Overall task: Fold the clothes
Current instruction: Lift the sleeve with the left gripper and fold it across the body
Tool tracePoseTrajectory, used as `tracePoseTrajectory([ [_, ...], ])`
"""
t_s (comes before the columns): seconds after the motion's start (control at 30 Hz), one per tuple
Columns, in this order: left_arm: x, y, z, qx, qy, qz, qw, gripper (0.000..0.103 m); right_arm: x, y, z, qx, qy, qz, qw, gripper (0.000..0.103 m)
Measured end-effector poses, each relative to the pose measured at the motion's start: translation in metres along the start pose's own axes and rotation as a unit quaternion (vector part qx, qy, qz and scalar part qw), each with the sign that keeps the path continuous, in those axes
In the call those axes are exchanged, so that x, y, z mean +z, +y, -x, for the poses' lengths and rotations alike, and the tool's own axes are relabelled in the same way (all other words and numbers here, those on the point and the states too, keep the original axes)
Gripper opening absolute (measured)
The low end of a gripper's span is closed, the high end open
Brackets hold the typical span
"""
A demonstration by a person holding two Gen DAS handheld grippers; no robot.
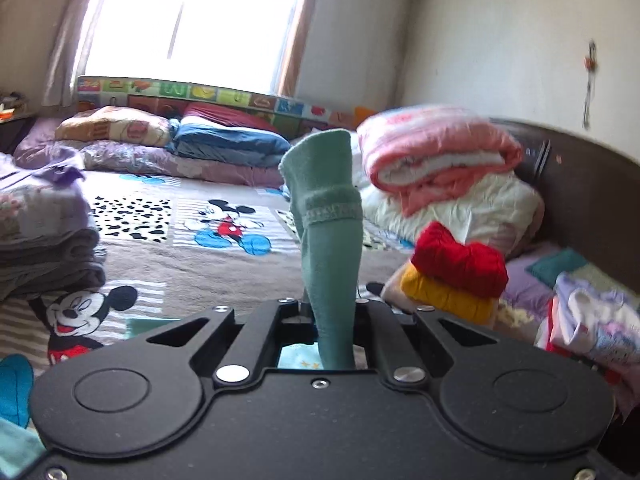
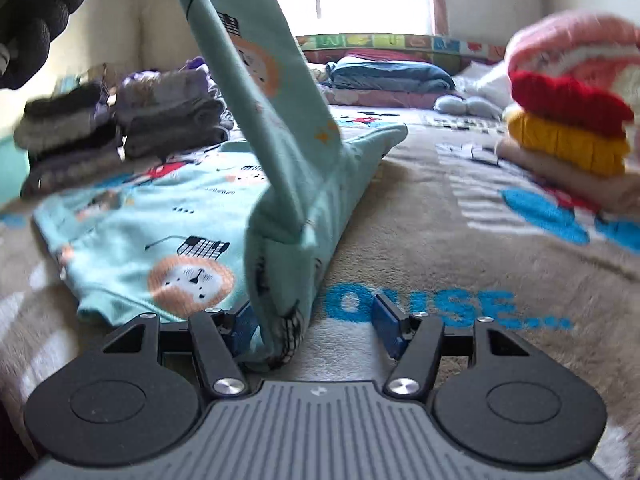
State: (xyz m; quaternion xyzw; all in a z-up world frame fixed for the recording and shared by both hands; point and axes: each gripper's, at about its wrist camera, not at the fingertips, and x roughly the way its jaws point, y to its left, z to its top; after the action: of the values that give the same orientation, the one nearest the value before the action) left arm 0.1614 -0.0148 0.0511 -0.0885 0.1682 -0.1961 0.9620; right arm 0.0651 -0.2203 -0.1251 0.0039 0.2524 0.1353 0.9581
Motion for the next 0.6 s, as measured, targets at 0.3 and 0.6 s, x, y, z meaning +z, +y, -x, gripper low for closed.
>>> tracePoseTrajectory([
  [0.3, -0.031, 0.072, 0.016, 0.009, -0.002, 0.081, 0.9967, 0.003, -0.008, 0.016, 0.011, -0.029, -0.011, 0.068, 0.997, 0.055],
  [0.6, -0.066, 0.125, 0.015, 0.027, 0.033, 0.118, 0.9920, 0.003, -0.013, 0.035, 0.017, -0.059, -0.024, 0.151, 0.986, 0.055],
])
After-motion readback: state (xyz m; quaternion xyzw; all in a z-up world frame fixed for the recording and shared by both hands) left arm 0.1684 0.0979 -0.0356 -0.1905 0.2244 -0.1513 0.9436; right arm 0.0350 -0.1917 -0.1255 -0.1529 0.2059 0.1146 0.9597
